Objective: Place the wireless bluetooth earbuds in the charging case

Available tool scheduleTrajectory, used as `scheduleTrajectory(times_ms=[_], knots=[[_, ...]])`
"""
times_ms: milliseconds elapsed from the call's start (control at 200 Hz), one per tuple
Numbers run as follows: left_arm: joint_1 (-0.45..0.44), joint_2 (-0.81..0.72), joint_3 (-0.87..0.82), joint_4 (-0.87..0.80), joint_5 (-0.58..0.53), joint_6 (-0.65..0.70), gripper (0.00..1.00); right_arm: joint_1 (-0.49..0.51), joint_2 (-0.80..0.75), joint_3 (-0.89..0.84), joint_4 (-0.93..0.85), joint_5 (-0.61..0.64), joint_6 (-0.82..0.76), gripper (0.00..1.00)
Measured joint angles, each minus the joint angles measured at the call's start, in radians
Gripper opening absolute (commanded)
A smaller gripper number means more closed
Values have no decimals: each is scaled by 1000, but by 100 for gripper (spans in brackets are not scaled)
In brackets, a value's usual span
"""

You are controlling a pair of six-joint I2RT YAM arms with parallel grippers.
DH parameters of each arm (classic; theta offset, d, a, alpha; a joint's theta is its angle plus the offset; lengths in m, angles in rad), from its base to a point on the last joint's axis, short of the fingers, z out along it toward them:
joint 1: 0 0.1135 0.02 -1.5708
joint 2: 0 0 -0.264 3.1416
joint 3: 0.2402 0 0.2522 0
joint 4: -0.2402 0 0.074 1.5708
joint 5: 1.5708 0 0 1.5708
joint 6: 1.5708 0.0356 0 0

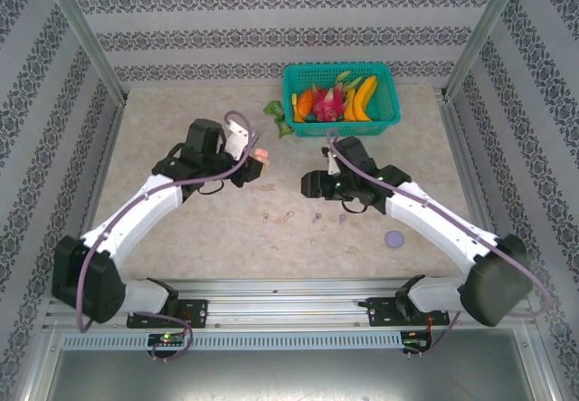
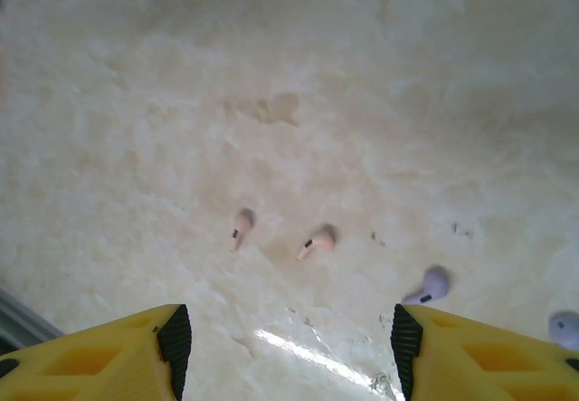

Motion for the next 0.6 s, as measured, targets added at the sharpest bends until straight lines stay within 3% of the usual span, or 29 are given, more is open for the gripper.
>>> scheduleTrajectory(times_ms=[235, 600], knots=[[0, -212, -300, 330, -197, -35, 0, 116, 216, 126, -52, 88, 89, 63], [4, -358, -576, 624, -522, -137, 0, 249, 488, 409, -137, 146, 155, 59]])
